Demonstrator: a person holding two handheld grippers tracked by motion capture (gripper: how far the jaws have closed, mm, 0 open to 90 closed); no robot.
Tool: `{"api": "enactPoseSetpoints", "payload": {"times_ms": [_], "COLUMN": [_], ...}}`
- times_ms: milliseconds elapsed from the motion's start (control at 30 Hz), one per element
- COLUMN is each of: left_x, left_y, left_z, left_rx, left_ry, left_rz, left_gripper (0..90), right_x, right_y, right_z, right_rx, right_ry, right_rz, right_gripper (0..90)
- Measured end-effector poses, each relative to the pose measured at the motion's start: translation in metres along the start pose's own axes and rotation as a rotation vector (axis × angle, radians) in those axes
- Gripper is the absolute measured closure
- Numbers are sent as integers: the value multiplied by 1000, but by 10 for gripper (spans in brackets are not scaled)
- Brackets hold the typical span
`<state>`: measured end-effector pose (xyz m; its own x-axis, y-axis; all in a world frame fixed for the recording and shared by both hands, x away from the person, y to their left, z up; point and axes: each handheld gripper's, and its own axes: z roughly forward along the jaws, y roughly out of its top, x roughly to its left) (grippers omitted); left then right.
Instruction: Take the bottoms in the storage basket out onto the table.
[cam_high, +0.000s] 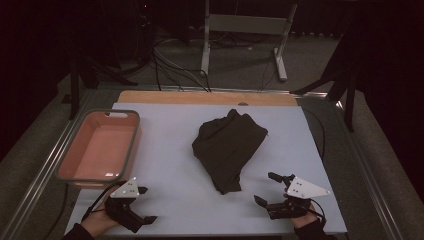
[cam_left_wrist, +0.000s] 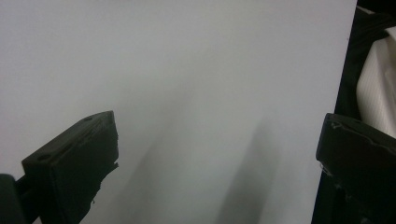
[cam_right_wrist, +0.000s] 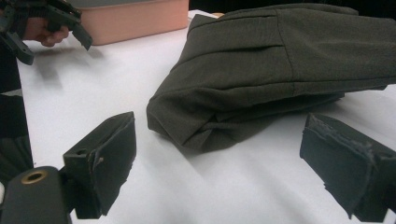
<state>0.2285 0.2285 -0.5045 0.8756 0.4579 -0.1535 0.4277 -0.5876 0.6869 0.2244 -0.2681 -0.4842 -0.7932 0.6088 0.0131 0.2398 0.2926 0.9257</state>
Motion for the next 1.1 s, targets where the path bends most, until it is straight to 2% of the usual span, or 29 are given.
{"api": "enactPoseSetpoints", "payload": {"times_ms": [167, 267, 400, 533, 633, 1100], "left_x": [1, 1, 1, 0, 1, 2], "left_y": [-4, -6, -6, -6, -6, -4], "left_z": [-2, -4, -3, -4, -4, -2], "left_rx": [4, -16, -10, -37, -37, -53], "left_ry": [10, 7, 14, 18, 18, 28], "left_rz": [-3, -4, -2, -4, -1, 5], "left_gripper": [2, 2, 2, 2, 2, 2], "right_x": [0, 0, 0, 0, 0, -1], "right_y": [0, -1, -1, -1, -2, -5], "right_z": [0, -1, -1, -1, -1, 1], "right_rx": [0, 0, 1, 2, 10, 12], "right_ry": [0, 1, 2, 0, -1, -2], "right_rz": [-2, -3, -3, -8, -15, -1], "right_gripper": [111, 111, 111, 111, 111, 111]}}
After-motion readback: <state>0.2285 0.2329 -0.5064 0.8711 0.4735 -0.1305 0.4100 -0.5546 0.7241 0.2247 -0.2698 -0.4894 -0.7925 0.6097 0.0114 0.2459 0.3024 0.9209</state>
